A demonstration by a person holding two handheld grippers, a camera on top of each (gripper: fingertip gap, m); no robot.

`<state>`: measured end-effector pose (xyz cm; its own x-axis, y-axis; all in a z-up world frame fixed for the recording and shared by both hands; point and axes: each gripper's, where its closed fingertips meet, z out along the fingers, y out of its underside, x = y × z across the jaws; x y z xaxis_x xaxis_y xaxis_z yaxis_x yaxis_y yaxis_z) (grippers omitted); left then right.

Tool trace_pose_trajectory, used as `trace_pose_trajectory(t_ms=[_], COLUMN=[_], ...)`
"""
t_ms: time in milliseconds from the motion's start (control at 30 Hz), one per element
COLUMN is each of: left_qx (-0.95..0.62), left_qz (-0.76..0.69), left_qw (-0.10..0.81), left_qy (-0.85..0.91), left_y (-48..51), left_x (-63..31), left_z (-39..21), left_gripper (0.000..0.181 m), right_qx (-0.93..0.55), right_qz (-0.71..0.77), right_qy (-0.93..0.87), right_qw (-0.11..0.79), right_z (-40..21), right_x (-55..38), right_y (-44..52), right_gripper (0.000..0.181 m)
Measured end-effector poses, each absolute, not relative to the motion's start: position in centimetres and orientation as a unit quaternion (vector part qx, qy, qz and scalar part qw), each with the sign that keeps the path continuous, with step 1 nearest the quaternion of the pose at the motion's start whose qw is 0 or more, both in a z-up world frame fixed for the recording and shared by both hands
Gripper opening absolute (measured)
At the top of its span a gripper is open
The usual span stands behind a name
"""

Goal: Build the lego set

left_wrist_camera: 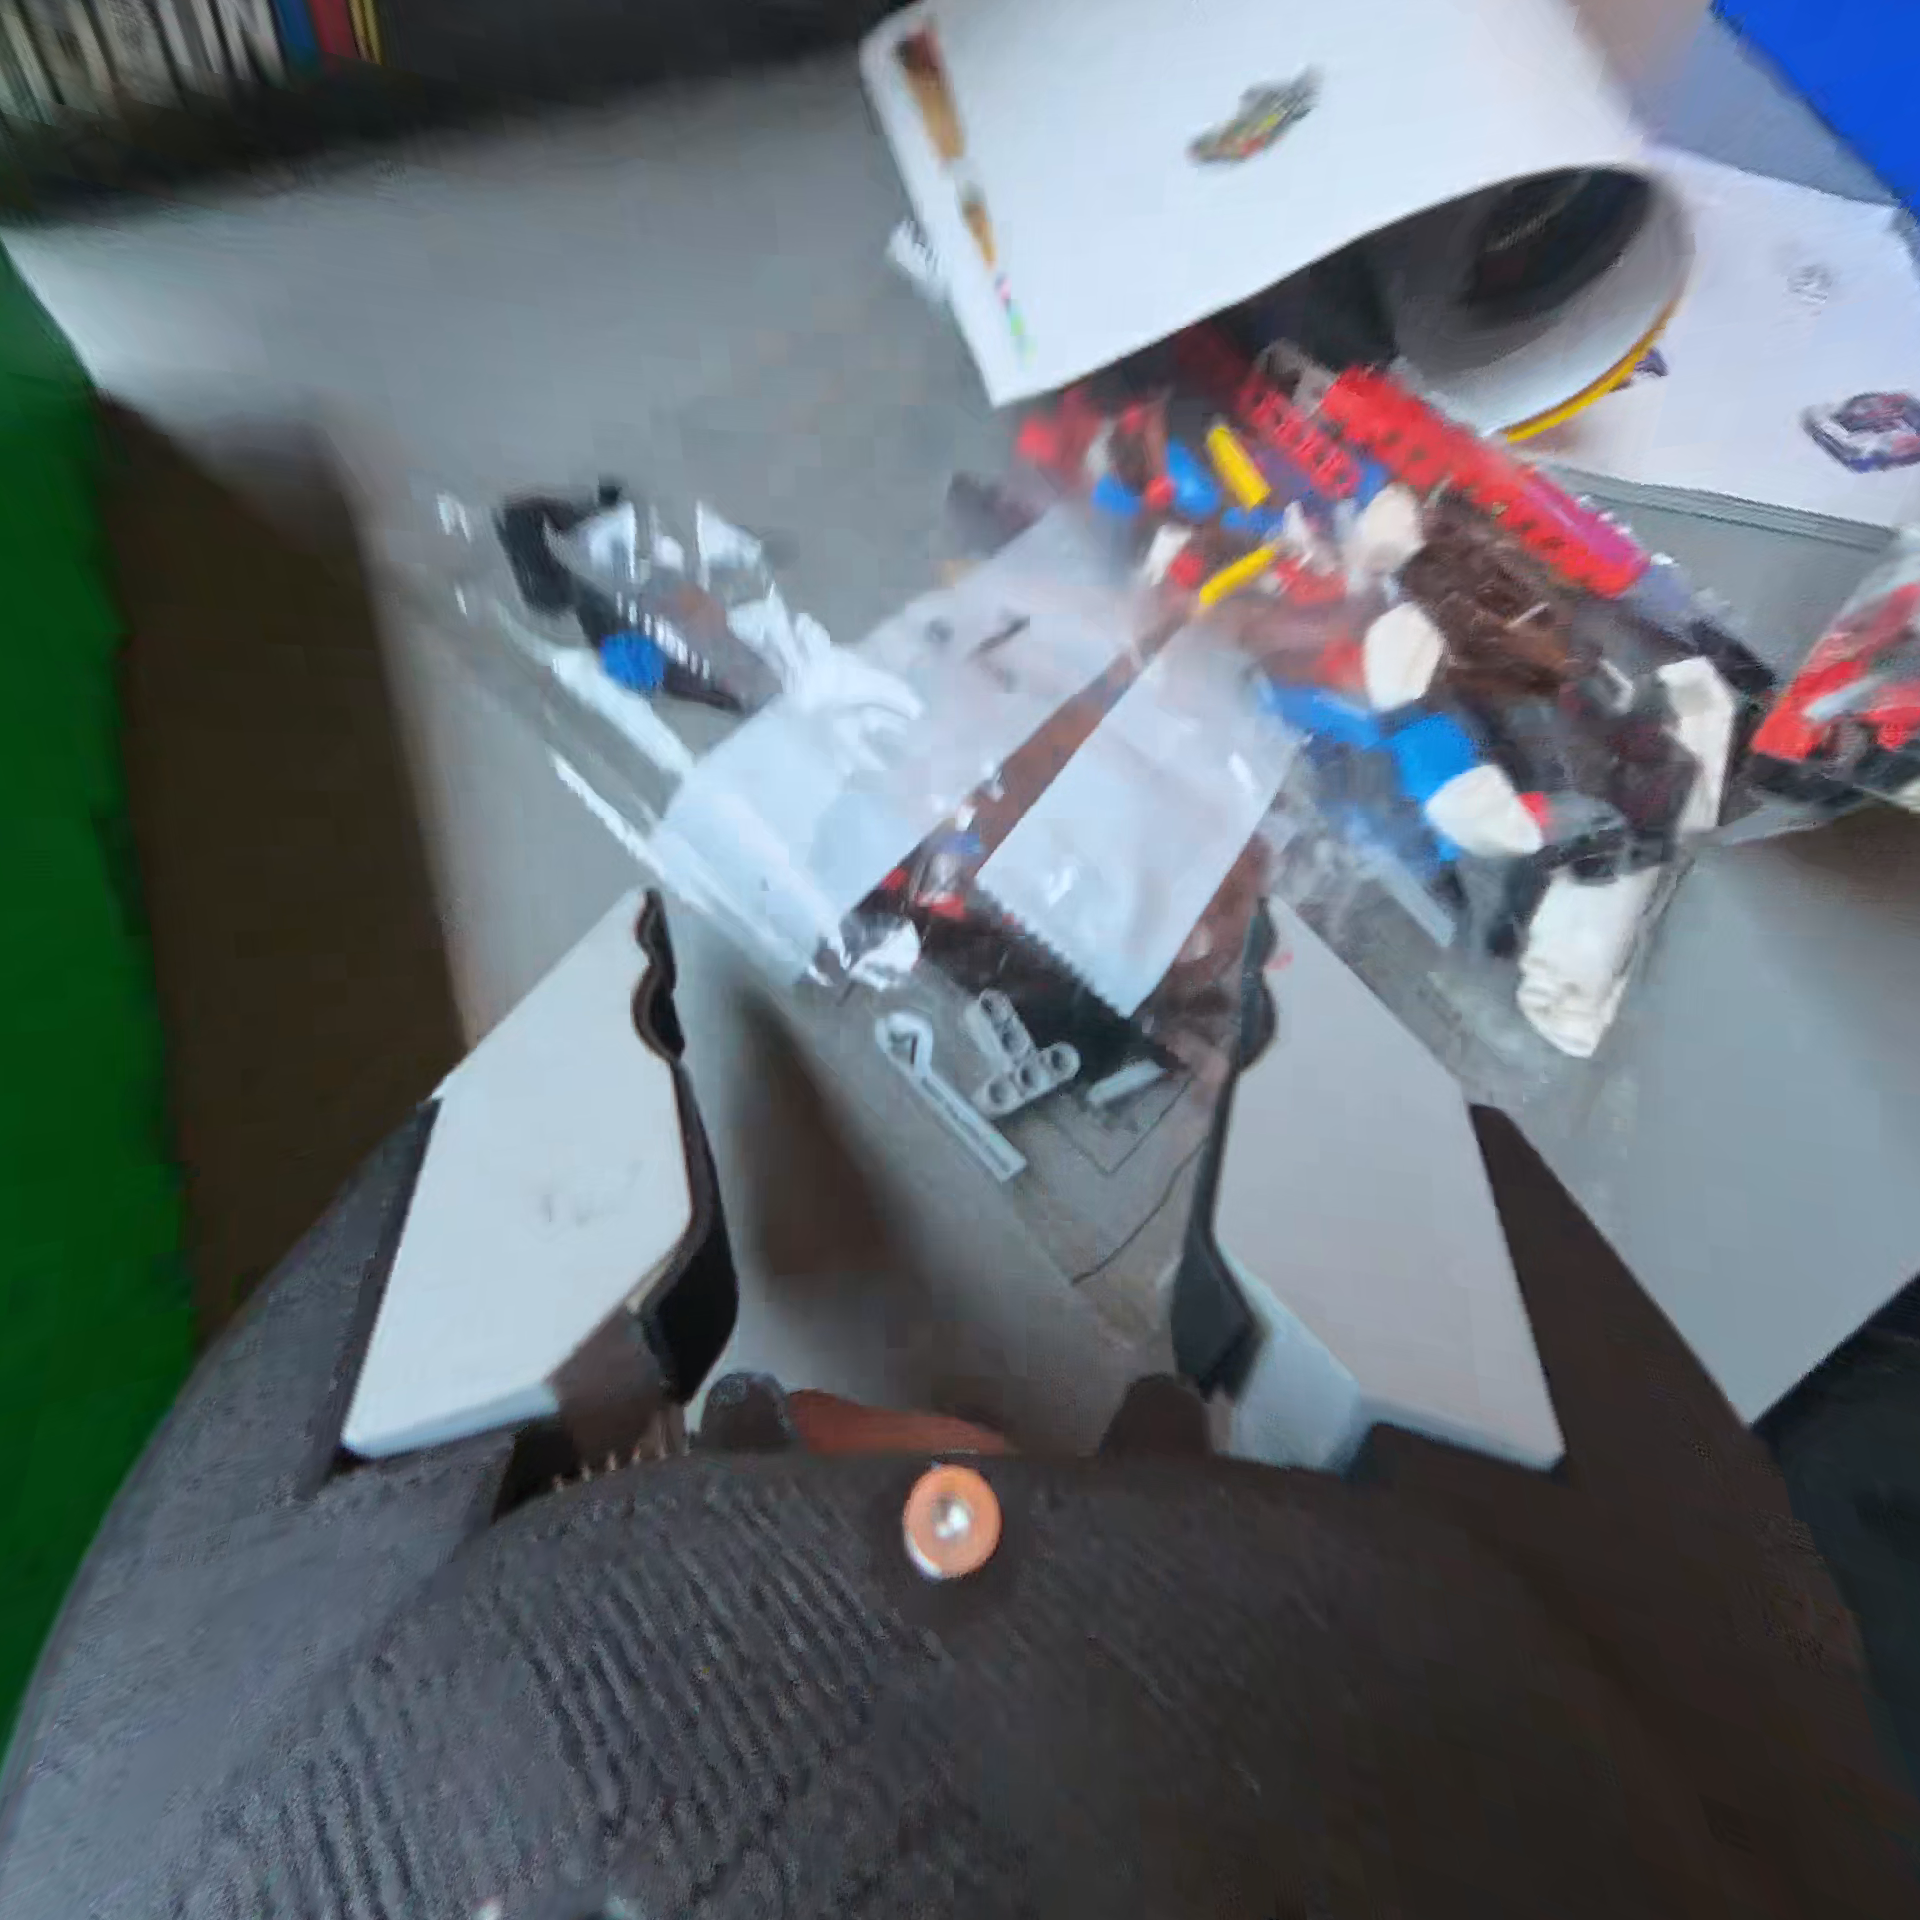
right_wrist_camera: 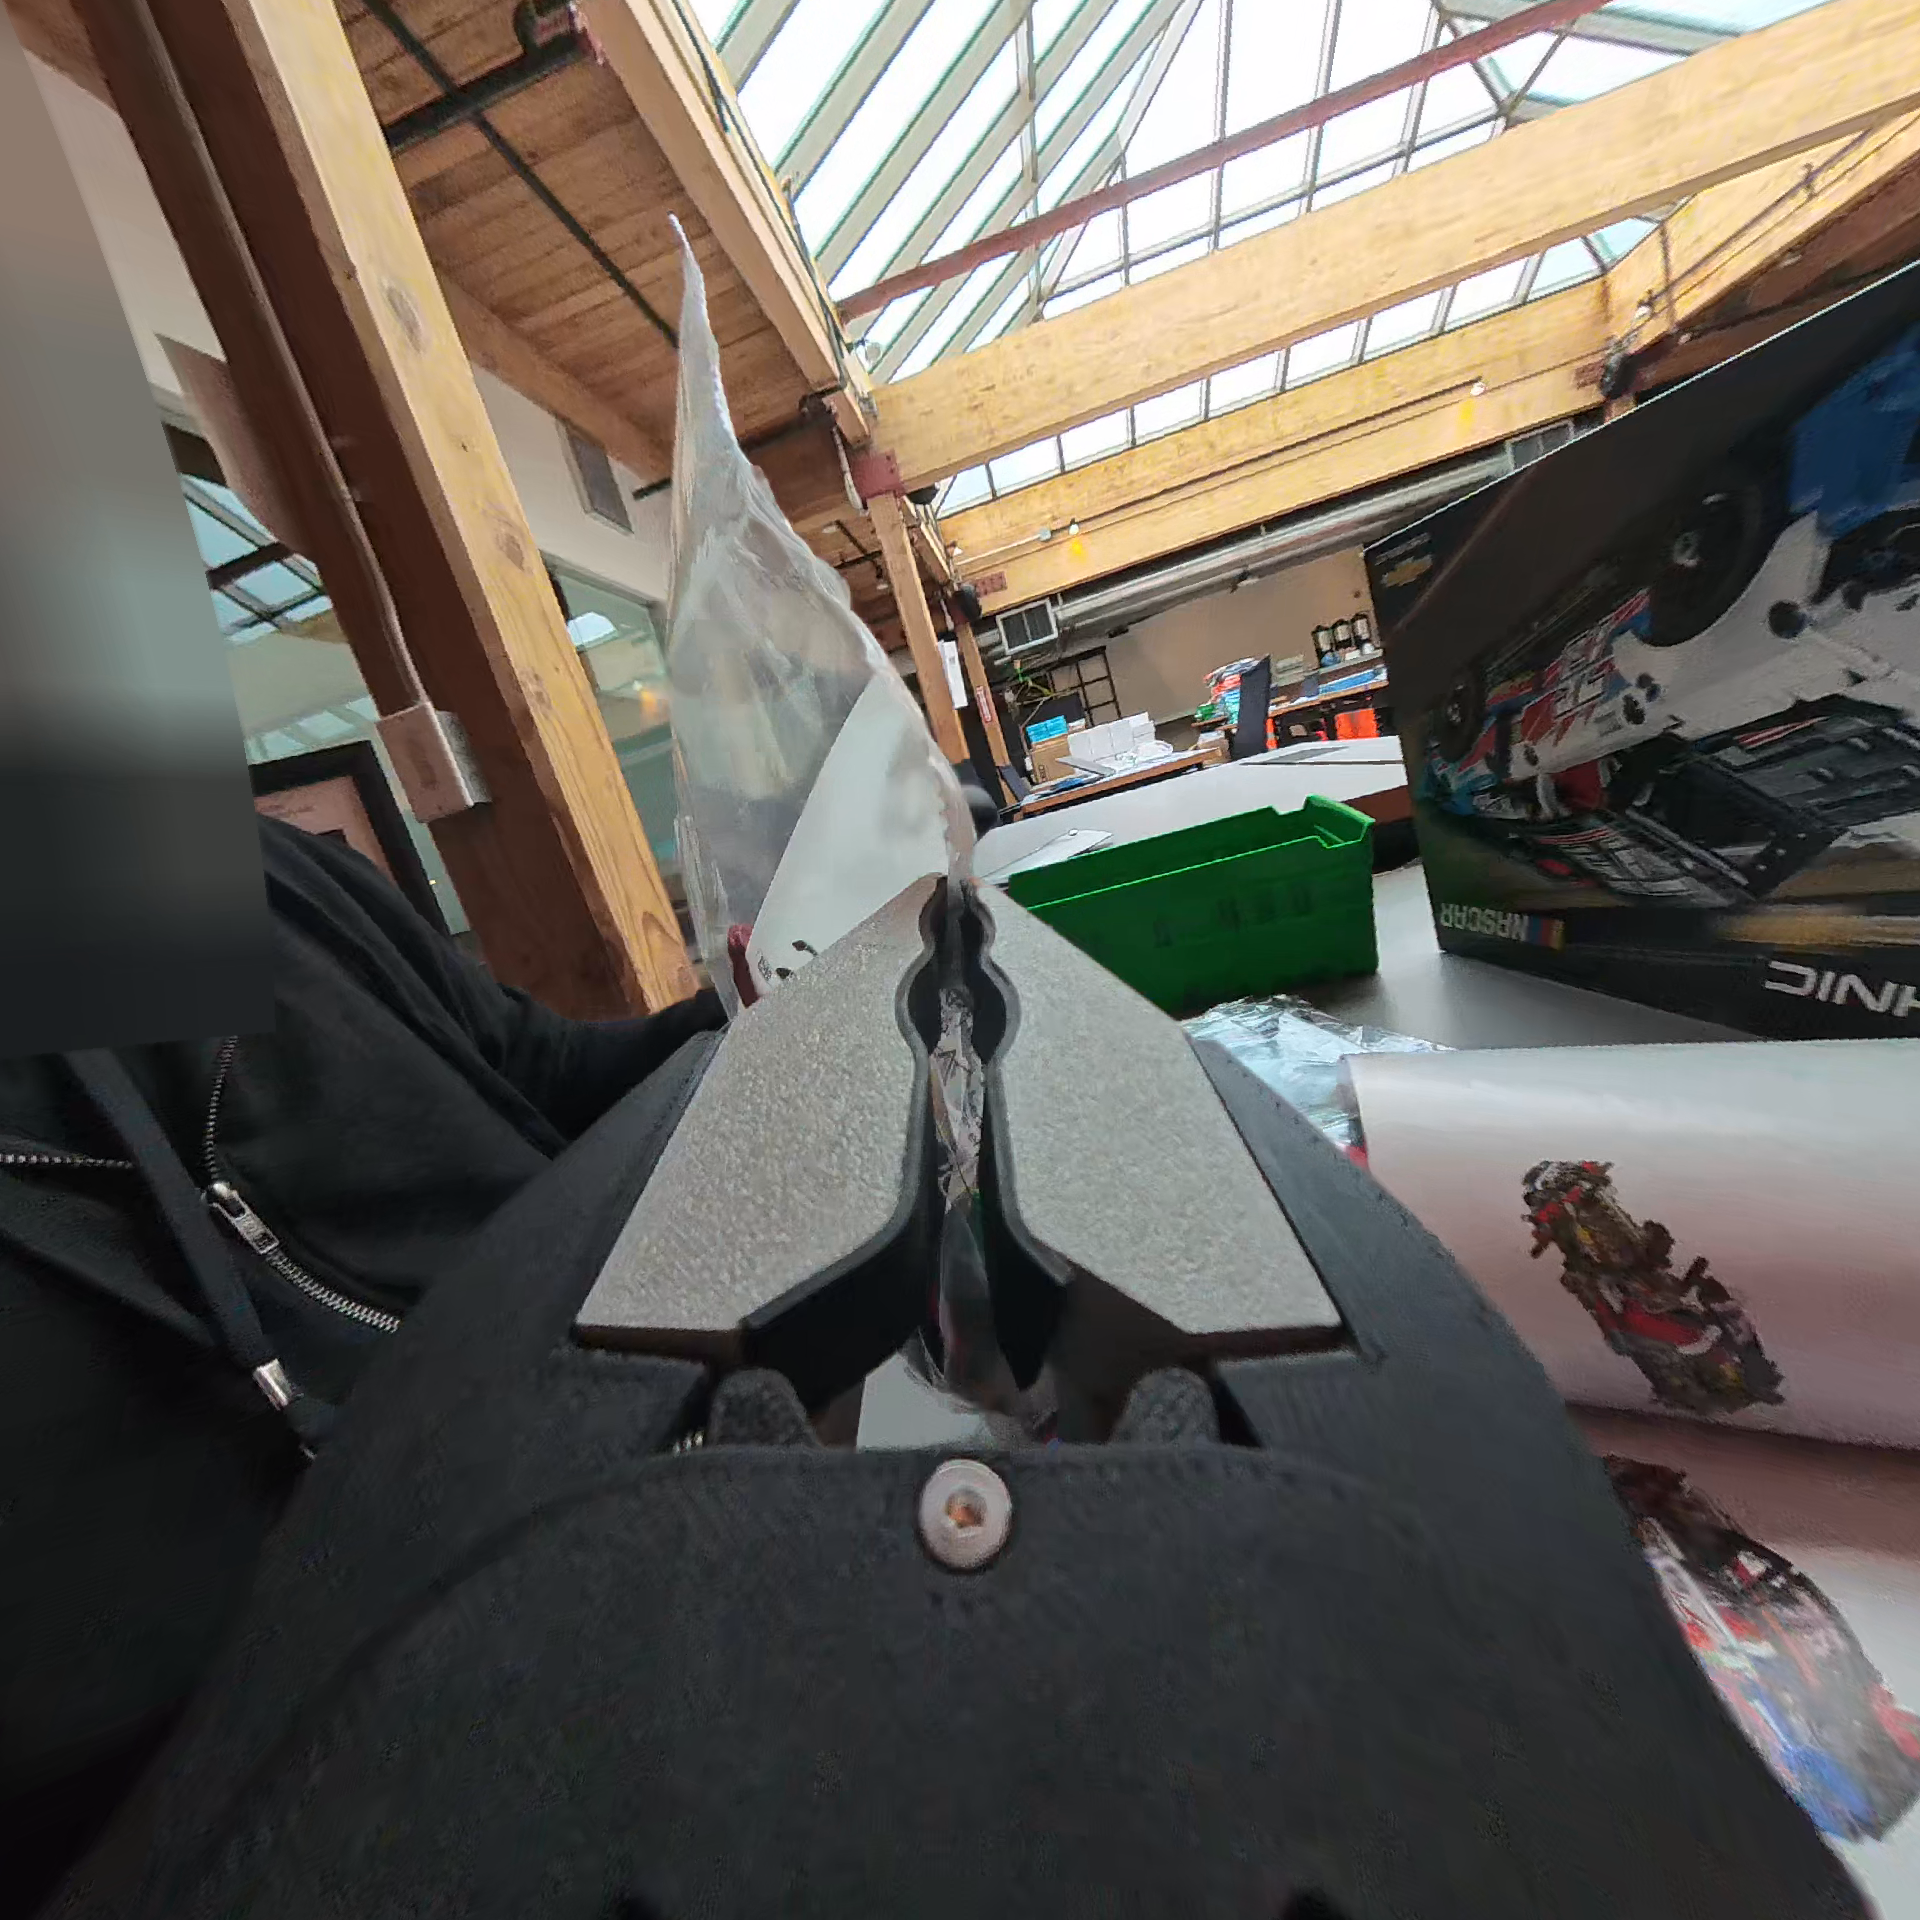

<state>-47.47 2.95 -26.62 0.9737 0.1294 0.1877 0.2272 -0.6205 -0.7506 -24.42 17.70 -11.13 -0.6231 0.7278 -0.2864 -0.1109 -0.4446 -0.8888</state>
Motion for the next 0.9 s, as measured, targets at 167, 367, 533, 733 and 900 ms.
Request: trace_pose_trajectory(t_ms=[167,367,533,733,900], left_qx=[-0.868,-0.875,-0.867,-0.840,-0.825], left_qz=[-0.163,-0.144,-0.093,-0.063,-0.036], left_qw=[0.445,0.443,0.484,0.539,0.563], left_qy=[-0.150,-0.130,-0.071,-0.015,0.025], left_y=[3.7,5.8,6.6,5.6,3.9], left_x=[-46.9,-48.1,-47.7,-46.7,-46.7], left_z=[-27.0,-27.4,-25.2,-20.2,-17.2], left_gripper=[0.108,0.032,0.000,0.000,0.000], right_qx=[-0.341,-0.346,-0.340,-0.336,-0.327], right_qz=[0.789,0.785,0.788,0.800,0.815], right_qy=[-0.434,-0.435,-0.427,-0.395,-0.368], right_qw=[0.269,0.275,0.286,0.301,0.304], right_z=[-10.9,-11.0,-10.7,-10.0,-9.6], right_x=[-24.3,-24.5,-24.1,-23.2,-22.5], right_y=[18.4,18.4,18.8,20.3,21.3], right_gripper=[0.000,0.000,0.000,0.000,0.000])
